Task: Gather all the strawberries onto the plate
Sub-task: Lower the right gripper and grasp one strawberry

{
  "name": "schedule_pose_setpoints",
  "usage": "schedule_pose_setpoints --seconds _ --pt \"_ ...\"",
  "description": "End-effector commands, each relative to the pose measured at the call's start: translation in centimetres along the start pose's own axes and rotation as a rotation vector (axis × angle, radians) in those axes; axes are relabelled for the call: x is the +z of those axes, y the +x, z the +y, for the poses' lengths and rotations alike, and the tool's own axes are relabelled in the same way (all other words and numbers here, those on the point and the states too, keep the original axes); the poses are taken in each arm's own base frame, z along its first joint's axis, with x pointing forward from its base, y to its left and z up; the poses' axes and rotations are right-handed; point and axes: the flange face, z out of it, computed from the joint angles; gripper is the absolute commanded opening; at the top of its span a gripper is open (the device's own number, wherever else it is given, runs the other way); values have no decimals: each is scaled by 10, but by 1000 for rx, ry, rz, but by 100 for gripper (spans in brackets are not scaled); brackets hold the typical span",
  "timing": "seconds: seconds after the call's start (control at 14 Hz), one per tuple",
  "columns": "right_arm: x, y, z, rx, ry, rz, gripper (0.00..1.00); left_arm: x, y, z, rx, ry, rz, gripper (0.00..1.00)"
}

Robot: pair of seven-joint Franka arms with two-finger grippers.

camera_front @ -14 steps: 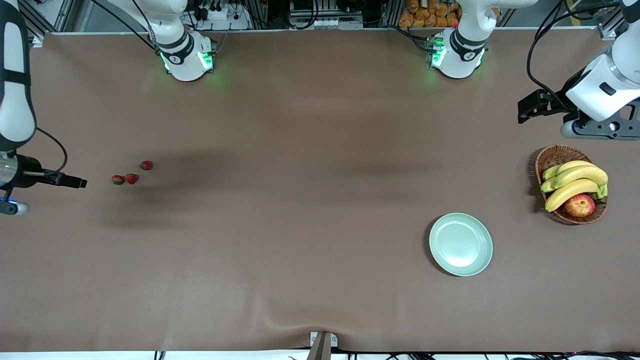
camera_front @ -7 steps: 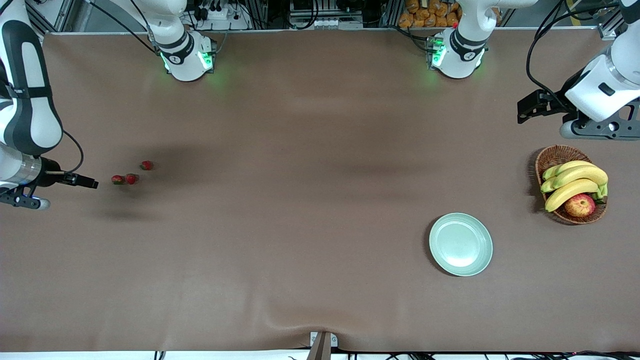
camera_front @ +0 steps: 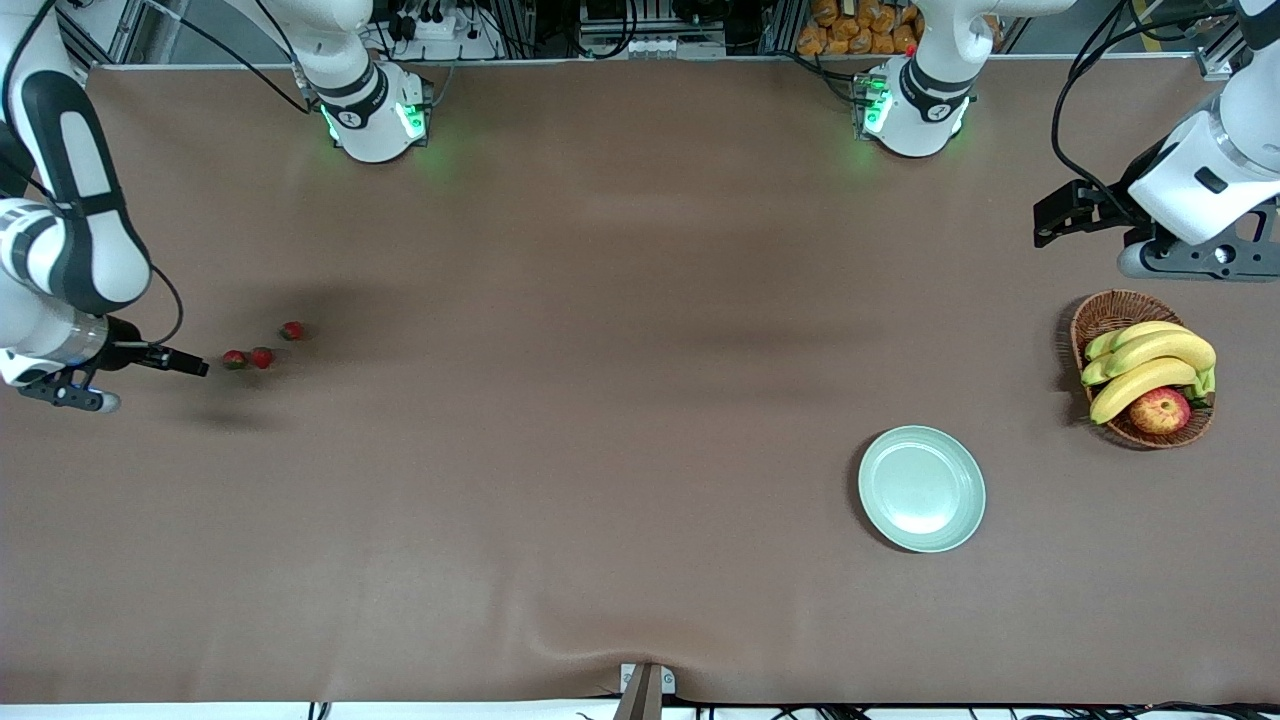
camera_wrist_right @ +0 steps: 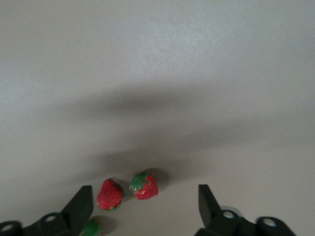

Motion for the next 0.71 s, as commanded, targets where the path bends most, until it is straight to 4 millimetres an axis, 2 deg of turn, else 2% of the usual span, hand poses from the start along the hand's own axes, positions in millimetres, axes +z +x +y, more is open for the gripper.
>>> schedule_pose_setpoints --seconds 0.0,0.14,0.36,0.64 --pt "19 -5 7 -11 -2 -17 82 -2 -3 2 -9 0 -5 100" --pt "28 -6 9 -8 0 -32 74 -1 -3 2 -9 1 -7 100" --pt "48 -7 16 6 2 -43 73 -3 -4 5 -3 1 -4 100" --pt "61 -8 11 -3 4 -61 69 -2 -4 8 3 2 -5 100"
